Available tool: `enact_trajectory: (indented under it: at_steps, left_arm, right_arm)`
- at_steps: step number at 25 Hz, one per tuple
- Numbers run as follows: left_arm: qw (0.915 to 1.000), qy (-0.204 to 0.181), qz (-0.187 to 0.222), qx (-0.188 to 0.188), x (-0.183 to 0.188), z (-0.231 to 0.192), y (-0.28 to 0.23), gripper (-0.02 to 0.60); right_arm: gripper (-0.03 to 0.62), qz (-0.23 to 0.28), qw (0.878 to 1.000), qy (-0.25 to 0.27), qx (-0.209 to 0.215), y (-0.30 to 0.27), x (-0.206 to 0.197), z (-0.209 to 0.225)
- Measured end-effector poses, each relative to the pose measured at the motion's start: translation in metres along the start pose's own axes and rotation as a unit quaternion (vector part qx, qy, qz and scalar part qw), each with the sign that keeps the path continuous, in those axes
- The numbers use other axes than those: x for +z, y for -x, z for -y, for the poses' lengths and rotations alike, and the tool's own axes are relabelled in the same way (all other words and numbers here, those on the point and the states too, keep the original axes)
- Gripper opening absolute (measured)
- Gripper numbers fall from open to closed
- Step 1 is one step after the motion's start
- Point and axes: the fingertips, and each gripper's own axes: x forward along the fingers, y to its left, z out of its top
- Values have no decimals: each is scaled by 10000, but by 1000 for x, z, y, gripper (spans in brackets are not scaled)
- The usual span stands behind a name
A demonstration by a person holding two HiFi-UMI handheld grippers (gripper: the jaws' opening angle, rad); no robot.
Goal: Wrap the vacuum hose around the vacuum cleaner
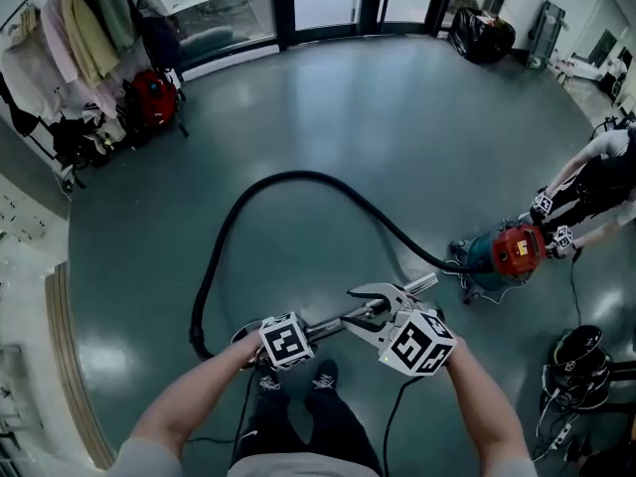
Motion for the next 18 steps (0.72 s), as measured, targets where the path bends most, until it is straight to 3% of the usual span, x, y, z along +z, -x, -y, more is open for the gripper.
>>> enact_trajectory:
  at_steps: [4, 7, 18]
  left_arm:
    - [9997, 206, 41, 126, 21, -1, -1, 135]
    - [9992, 348, 170, 126, 38, -4, 4, 133]
    - [9910, 537, 1211, 172, 123, -20, 57, 132]
  right_arm:
    - [172, 661, 9895, -986, -827, 40, 9, 18]
    - [172, 966, 9757, -1556, -1200, 59, 4, 24]
    - [172, 1413, 9430, -2594, -1532, 62, 1, 43]
